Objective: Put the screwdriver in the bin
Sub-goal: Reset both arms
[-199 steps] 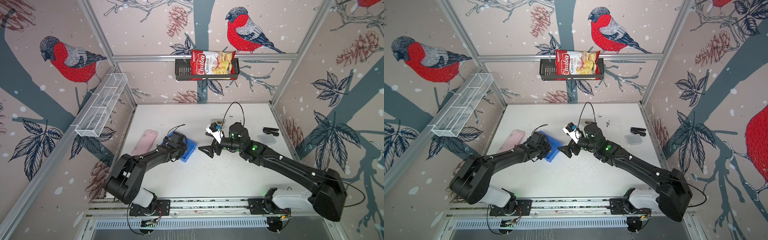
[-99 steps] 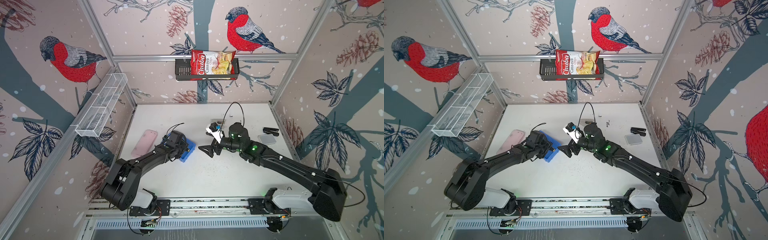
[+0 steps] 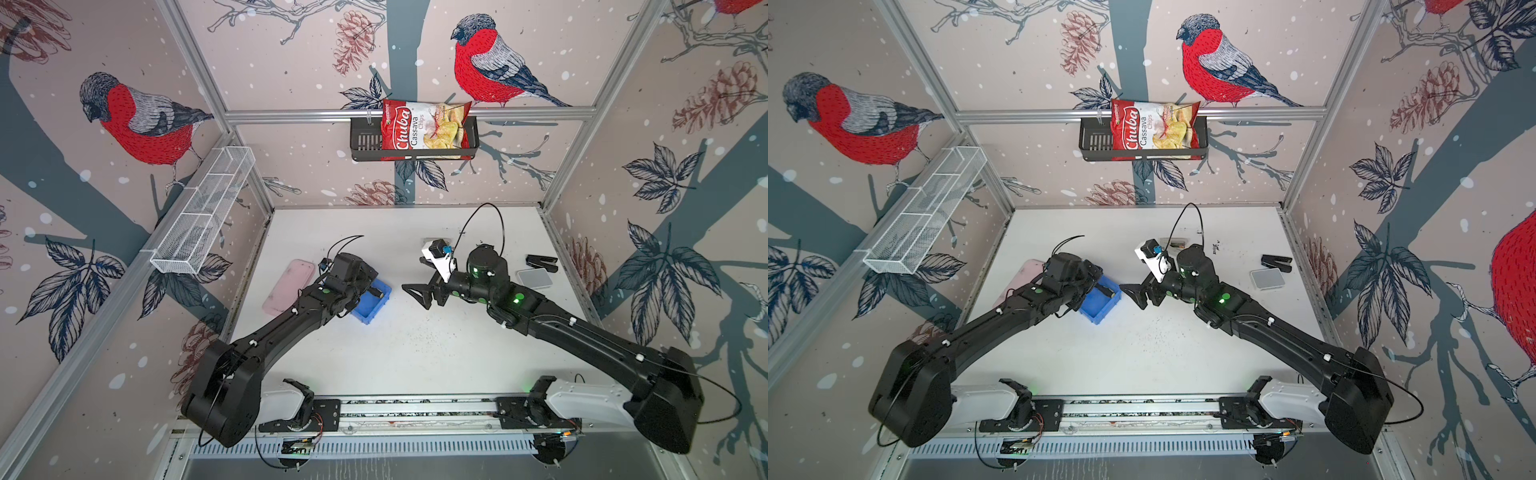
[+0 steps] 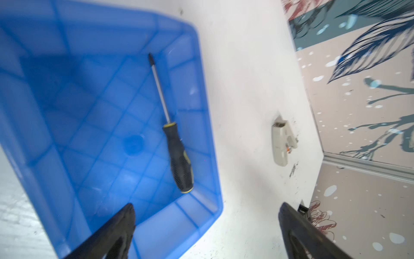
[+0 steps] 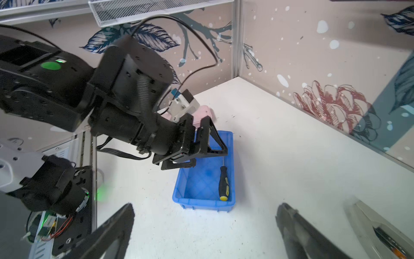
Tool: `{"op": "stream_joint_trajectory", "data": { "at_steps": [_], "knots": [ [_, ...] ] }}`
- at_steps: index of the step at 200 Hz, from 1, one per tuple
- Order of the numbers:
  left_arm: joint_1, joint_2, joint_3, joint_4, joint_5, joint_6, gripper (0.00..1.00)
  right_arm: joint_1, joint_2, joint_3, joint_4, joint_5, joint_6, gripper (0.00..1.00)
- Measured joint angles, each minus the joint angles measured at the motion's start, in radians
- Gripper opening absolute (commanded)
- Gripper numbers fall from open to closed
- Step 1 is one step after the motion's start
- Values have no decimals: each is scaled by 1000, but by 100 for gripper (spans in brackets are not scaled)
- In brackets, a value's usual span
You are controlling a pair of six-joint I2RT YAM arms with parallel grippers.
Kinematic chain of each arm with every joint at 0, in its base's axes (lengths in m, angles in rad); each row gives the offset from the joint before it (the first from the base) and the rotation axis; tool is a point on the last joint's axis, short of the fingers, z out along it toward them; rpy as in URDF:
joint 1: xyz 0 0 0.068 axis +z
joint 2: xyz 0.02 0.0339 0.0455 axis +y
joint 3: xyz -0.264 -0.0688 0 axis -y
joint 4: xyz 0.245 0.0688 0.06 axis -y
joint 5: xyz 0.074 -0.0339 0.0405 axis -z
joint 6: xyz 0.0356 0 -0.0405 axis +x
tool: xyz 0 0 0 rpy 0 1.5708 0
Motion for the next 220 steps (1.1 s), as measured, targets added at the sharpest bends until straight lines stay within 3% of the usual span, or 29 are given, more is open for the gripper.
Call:
{"op": "stream_joint_trajectory", "data": {
  "at_steps": [44, 90, 165, 220],
  "knots": [
    [0, -30, 41, -21, -101, 124, 100, -93, -60, -59, 72, 57, 55, 100],
    [2, -67, 8, 77, -257, 387, 100, -235, -135, -140, 137, 144, 104, 100],
    [102, -88, -206, 509, -343, 919, 98, -508, -245, -357, 273, 396, 159, 100],
    [203, -35, -387, 827, -392, 1184, 100, -698, -249, -541, 417, 547, 159, 100]
  ]
}}
